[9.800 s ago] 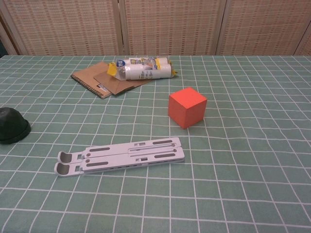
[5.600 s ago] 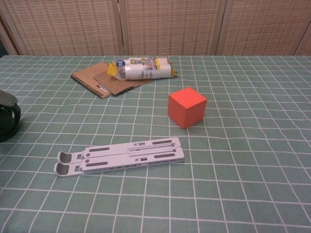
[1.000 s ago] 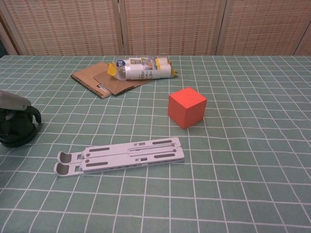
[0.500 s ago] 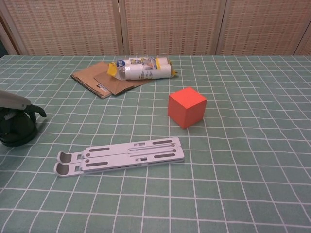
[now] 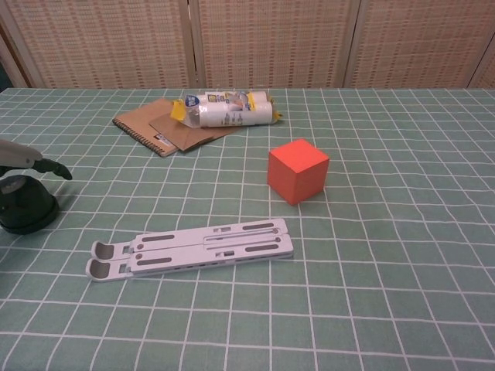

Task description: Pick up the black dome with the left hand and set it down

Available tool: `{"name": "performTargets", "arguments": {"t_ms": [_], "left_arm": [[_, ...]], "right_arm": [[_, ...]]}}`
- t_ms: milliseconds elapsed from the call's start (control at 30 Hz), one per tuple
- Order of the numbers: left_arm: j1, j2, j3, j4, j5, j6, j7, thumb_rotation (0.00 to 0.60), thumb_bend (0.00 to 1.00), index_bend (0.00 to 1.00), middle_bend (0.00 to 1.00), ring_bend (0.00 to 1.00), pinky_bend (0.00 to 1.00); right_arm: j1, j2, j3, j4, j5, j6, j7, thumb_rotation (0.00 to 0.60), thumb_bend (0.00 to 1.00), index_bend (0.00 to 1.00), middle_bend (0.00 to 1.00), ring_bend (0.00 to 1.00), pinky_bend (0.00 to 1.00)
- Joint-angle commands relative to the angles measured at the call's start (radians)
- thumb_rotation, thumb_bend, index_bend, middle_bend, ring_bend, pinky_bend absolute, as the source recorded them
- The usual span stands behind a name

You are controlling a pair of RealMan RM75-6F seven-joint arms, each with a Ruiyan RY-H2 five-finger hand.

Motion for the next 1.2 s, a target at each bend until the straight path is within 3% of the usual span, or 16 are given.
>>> {"name": "performTargets", "arguments": {"t_ms": [33, 200, 333, 433, 567, 633, 733, 833, 1000, 1200], "left_arm": [[0.017, 0.016, -0.007, -0.017, 0.041, 0.016, -0.021, 0.600, 0.44, 0.00, 0.00, 0.00, 0.02], [0.085, 0.070, -0.046, -0.080, 0.157, 0.078, -0.121, 0.600, 0.44, 0.00, 0.00, 0.00, 0.00], [0.287, 0.113, -0.047, -0.155, 0.518, 0.355, -0.273, 0.600, 0.43, 0.00, 0.00, 0.00, 0.00], [0.462, 0.081, 0.004, -0.085, 0.820, 0.585, -0.422, 0.600, 0.42, 0.00, 0.00, 0.00, 0.00], [0.643, -0.001, 0.035, 0.091, 1.008, 0.805, -0.594, 0.600, 0.42, 0.00, 0.00, 0.00, 0.00], [0.687, -0.028, 0.036, 0.152, 1.049, 0.851, -0.648, 0.600, 0.42, 0.00, 0.00, 0.00, 0.00], [0.712, -0.041, 0.028, 0.198, 1.069, 0.842, -0.676, 0.600, 0.42, 0.00, 0.00, 0.00, 0.00], [0.690, -0.015, 0.017, 0.169, 1.055, 0.758, -0.634, 0.600, 0.43, 0.00, 0.00, 0.00, 0.00], [0.600, 0.032, -0.013, 0.085, 1.003, 0.534, -0.583, 0.600, 0.41, 0.00, 0.00, 0.00, 0.00], [0.516, 0.018, -0.072, 0.080, 0.898, 0.333, -0.490, 0.600, 0.41, 0.00, 0.00, 0.00, 0.01]], "right_arm": [[0.000, -0.001, 0.000, 0.000, 0.000, -0.001, -0.002, 0.600, 0.18, 0.00, 0.00, 0.00, 0.00], [-0.001, -0.001, -0.002, -0.001, -0.002, -0.002, -0.011, 0.600, 0.18, 0.00, 0.00, 0.00, 0.00], [0.000, -0.008, 0.000, 0.003, 0.005, -0.006, -0.016, 0.600, 0.18, 0.00, 0.00, 0.00, 0.00], [0.004, -0.014, -0.001, 0.005, 0.008, -0.018, -0.020, 0.600, 0.18, 0.00, 0.00, 0.00, 0.00], [0.006, -0.019, -0.008, 0.003, -0.002, -0.024, -0.032, 0.600, 0.18, 0.00, 0.00, 0.00, 0.00], [0.004, -0.020, -0.009, 0.001, -0.005, -0.021, -0.035, 0.600, 0.18, 0.00, 0.00, 0.00, 0.00], [0.004, -0.020, -0.011, 0.000, -0.006, -0.020, -0.035, 0.600, 0.18, 0.00, 0.00, 0.00, 0.00], [0.004, -0.018, -0.010, 0.001, -0.007, -0.018, -0.030, 0.600, 0.18, 0.00, 0.00, 0.00, 0.00], [0.003, -0.016, -0.006, 0.004, -0.004, -0.011, -0.021, 0.600, 0.18, 0.00, 0.00, 0.00, 0.00], [0.004, -0.019, -0.008, 0.004, -0.004, -0.015, -0.027, 0.600, 0.18, 0.00, 0.00, 0.00, 0.00]]}}
